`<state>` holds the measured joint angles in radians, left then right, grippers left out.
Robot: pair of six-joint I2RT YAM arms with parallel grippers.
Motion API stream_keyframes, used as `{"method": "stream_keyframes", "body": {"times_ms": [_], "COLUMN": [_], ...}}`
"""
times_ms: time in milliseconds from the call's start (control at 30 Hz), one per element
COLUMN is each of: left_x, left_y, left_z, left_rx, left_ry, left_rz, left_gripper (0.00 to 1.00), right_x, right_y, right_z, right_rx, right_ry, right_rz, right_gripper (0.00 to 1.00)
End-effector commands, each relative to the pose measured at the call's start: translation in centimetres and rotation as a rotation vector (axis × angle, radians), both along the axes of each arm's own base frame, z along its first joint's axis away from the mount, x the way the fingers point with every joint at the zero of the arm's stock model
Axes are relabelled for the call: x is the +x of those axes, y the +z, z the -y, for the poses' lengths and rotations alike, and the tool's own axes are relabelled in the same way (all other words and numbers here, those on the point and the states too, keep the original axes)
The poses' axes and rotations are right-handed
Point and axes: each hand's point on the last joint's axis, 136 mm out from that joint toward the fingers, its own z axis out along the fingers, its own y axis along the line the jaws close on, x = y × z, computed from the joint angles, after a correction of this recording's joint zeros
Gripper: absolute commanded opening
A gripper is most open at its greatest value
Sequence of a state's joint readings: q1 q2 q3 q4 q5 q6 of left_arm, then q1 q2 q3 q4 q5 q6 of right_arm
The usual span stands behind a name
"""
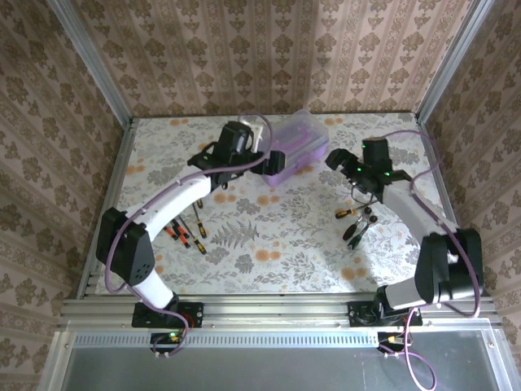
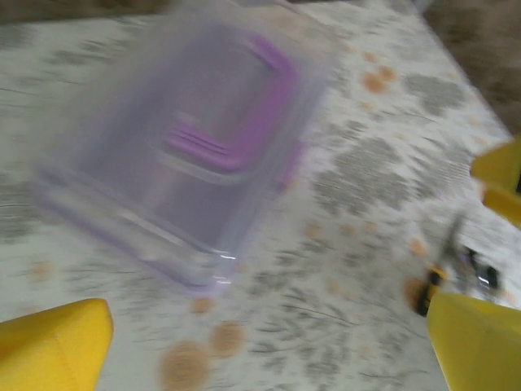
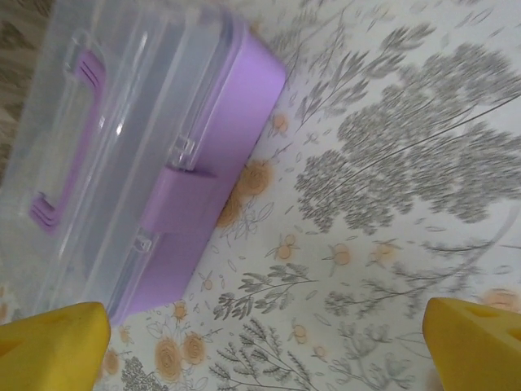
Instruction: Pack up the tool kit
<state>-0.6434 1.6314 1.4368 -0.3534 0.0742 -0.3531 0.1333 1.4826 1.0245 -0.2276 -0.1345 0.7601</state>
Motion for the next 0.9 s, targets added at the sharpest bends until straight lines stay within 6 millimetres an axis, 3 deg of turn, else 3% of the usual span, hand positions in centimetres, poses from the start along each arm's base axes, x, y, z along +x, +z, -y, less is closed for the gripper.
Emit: {"method": "stream_keyframes", "body": {"times_ms": [0, 167, 300, 567, 700, 867], "left_x": [0.6, 1.1, 1.1, 0.8, 0.6, -0.1], "left_y": [-0.8, -1.1, -2.4, -1.8, -2.0, -2.0], "left_z": [-6.1, -7.4, -7.9, -8.7, -8.7, -9.6], "left_rx": [0.237, 0.266, 0.279, 0.234, 0.214, 0.194], "left_ry": [0.156, 0.175, 0.210, 0.267, 0.252, 0.264], "left_rz": [-0.046, -0.026, -0.043, -0.051, -0.059, -0.046], "left_gripper": [1.00, 1.00, 1.00, 1.00, 1.00, 1.00], "right_x": [2.9, 6.6, 8.6, 11.8, 12.4, 11.5], "right_y": [0.6, -0.1, -0.9, -3.0, -4.0, -5.0], "right_z": [-1.2, -4.1, -4.5, -6.2, -7.0, -8.2], "right_rx": [0.023, 0.071, 0.071, 0.091, 0.091, 0.028], "right_ry": [-0.076, -0.061, -0.088, -0.052, -0.032, 0.036], "right_rz": [0.007, -0.032, -0.065, -0.125, -0.154, -0.200], "right_gripper": [1.00, 1.00, 1.00, 1.00, 0.97, 0.89]}}
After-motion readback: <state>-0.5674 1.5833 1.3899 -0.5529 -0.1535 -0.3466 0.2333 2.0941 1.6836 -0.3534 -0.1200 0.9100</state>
